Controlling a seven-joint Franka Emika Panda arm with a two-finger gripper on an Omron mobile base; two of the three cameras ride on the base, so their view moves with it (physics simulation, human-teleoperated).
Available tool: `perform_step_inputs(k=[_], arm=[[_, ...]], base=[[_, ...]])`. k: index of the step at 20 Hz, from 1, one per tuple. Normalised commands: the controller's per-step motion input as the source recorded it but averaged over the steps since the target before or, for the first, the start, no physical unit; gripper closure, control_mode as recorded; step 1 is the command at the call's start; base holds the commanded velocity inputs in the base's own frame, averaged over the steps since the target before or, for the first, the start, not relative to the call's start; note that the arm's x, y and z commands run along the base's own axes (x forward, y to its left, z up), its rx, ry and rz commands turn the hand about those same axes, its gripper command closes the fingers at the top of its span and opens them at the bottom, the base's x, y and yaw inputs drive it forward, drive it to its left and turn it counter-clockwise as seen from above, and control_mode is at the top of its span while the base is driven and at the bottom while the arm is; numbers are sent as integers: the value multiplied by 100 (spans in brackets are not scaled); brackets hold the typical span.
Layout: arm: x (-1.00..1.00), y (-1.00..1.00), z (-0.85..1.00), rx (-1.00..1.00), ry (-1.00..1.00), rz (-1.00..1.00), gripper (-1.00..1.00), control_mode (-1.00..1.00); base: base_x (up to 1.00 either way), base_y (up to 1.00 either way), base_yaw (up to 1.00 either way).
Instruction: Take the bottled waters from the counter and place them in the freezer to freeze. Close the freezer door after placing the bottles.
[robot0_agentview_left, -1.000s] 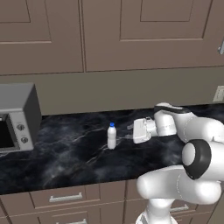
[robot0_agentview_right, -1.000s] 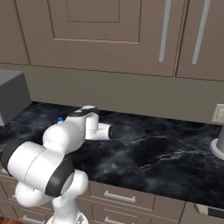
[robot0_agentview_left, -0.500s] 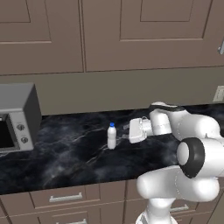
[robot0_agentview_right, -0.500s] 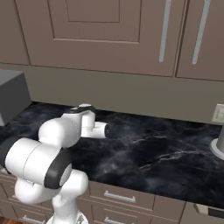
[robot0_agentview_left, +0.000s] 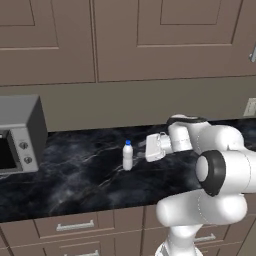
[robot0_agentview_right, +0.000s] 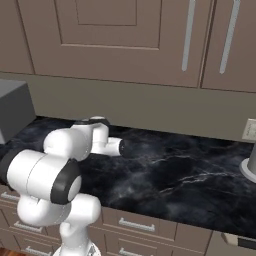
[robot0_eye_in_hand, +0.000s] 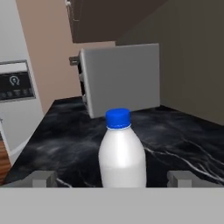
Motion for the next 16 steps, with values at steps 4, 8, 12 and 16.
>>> perform_step_inputs(k=[4, 8, 12, 16], arm=[[0, 19, -1, 0, 1, 4, -100, -100], [0, 13, 0, 0, 0, 4, -100, -100], [0, 0, 0, 0, 0, 1, -100, -100], [0, 0, 0, 0, 0, 0, -100, -100]], base=[[0, 0, 0], [0, 0, 0], [0, 0, 0], [0, 0, 0]])
